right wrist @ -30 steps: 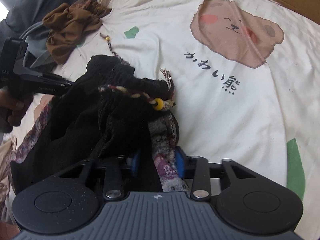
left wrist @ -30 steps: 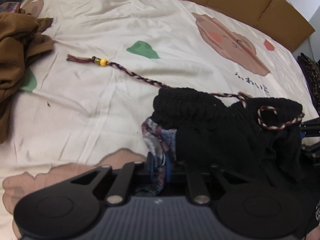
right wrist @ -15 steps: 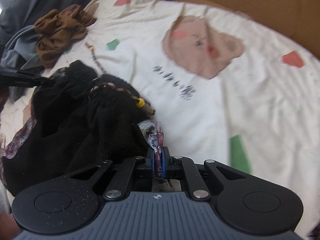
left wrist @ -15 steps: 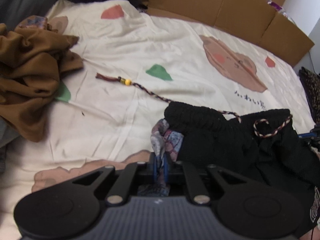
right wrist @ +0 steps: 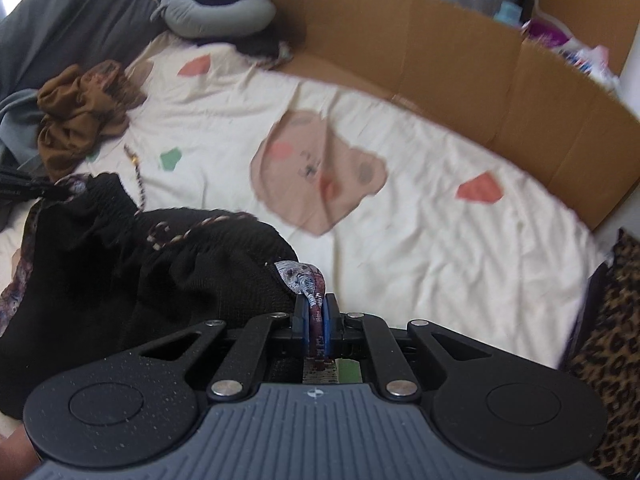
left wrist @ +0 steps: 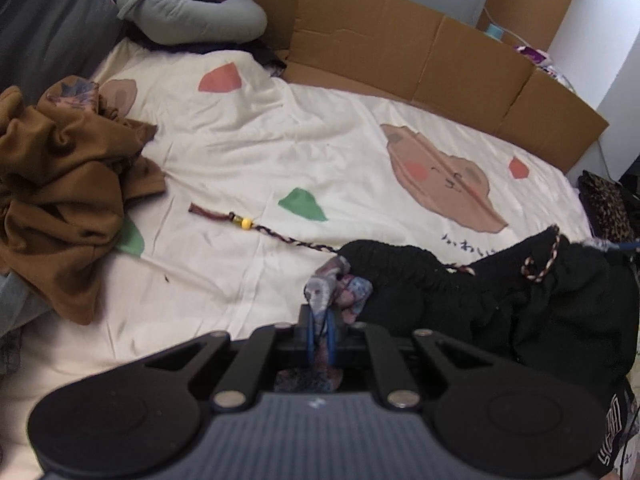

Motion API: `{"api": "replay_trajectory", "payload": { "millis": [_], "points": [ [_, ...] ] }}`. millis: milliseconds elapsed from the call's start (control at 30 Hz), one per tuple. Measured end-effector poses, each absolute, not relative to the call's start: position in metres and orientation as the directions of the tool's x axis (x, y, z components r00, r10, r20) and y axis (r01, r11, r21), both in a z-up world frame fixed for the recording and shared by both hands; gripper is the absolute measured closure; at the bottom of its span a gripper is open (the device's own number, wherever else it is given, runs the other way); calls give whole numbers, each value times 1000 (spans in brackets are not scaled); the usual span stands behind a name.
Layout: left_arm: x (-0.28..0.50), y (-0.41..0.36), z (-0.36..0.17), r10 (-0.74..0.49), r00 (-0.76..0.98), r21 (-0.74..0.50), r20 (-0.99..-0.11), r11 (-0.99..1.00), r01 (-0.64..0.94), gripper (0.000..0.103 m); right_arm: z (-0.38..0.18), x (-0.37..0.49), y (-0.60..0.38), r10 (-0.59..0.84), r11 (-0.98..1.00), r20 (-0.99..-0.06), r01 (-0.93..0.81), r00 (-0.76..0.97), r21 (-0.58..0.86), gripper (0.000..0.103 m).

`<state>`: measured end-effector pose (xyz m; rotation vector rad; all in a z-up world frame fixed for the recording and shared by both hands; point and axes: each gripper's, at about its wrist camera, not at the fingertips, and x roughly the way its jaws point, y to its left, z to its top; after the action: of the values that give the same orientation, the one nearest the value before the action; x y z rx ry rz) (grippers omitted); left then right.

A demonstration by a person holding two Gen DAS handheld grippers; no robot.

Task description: Fold clothes

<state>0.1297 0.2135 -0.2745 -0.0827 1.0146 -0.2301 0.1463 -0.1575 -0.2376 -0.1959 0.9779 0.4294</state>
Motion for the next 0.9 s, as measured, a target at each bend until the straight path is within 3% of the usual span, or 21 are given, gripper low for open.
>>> {"api": "replay_trajectory", "payload": {
  "millis": [167, 400, 500, 600, 900],
  "points": [
    [125, 217, -298, -217, 435, -171, -874, 975, 143, 96, -260, 146, -153, 256, 893, -864, -449, 434, 39, 99],
    [113, 227, -321, -178, 376, -141, -909, 982, 125, 96, -320, 138, -141, 302, 880, -913, -449, 274, 157, 95],
    [111, 232, -326, -161, 362, -125, -918, 985, 121, 96, -324, 135, -138, 343, 869, -908, -448, 240, 209, 84],
    [110, 235, -326, -151, 361, -118, -920, 987, 112, 96, -316, 139, -146, 392, 867, -887, -421, 246, 266, 65],
    [108, 238, -330, -128, 353, -97, -927, 990, 105, 96, -307, 178, -171, 416, 885, -837, -370, 356, 283, 62]
  ]
}}
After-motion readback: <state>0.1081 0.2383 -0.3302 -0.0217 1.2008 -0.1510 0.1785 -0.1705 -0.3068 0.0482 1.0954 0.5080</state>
